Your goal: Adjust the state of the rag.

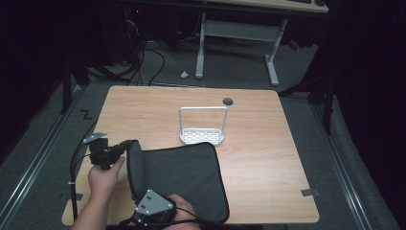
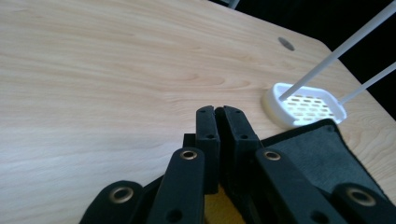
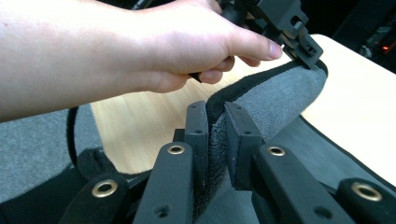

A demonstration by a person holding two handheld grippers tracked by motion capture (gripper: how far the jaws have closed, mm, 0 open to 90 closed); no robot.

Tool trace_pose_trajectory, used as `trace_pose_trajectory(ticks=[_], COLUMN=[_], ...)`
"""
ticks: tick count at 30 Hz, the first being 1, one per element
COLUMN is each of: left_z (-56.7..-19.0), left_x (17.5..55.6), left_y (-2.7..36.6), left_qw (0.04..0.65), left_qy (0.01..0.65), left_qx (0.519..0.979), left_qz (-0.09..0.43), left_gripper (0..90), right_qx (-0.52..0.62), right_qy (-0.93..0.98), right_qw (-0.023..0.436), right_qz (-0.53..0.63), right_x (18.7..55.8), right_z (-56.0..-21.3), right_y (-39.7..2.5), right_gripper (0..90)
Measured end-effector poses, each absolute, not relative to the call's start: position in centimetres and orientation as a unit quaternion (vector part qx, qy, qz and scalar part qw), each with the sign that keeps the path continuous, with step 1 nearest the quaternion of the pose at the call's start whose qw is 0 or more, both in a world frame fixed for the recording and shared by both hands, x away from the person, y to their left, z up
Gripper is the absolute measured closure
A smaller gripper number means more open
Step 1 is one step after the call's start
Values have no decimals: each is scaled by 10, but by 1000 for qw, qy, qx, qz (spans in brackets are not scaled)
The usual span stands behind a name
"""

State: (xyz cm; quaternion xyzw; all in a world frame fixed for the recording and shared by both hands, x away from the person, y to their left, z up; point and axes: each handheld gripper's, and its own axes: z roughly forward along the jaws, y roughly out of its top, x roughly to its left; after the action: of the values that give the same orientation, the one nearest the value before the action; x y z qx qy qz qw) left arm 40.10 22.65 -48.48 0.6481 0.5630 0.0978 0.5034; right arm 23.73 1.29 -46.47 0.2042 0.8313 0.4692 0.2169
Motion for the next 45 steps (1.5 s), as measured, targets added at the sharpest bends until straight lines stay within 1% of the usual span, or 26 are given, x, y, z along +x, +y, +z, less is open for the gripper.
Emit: trace_pose_trajectory(ticks=[1,2,3,7,10,20,27,29,33,36,41,45], left_z=[-484,-484,-482,-481,-482,-480,-479,-480,-481,-482,-482,-481], left_x=[402,403,405,408,412,420,421,421,420,421,425,428], left_y=[221,216,205,190,169,121,97,84,67,59,46,34], left_qw=[502,502,500,507,502,500,498,499,494,494,491,484], left_qy=[561,560,557,549,540,524,519,515,504,506,510,501], left_qx=[650,652,656,657,667,683,690,692,703,703,702,713], left_qz=[100,101,103,106,107,94,89,86,84,79,74,76], left_gripper=[854,854,854,853,853,851,848,848,848,847,844,841], right_qx=[212,212,219,229,240,281,297,308,319,327,340,347], right_qy=[829,829,828,827,827,817,815,815,818,817,817,815], right_qw=[220,220,223,225,230,239,246,244,241,242,238,243], right_qz=[468,468,466,460,454,444,432,426,414,409,400,396], right_x=[238,238,239,240,240,239,234,232,230,229,230,228], right_z=[-465,-465,-466,-469,-472,-482,-487,-490,-494,-496,-499,-499], right_y=[2,2,-10,-31,-47,-94,-119,-132,-146,-155,-165,-172], right_gripper=[812,812,812,812,812,809,805,803,803,803,803,801])
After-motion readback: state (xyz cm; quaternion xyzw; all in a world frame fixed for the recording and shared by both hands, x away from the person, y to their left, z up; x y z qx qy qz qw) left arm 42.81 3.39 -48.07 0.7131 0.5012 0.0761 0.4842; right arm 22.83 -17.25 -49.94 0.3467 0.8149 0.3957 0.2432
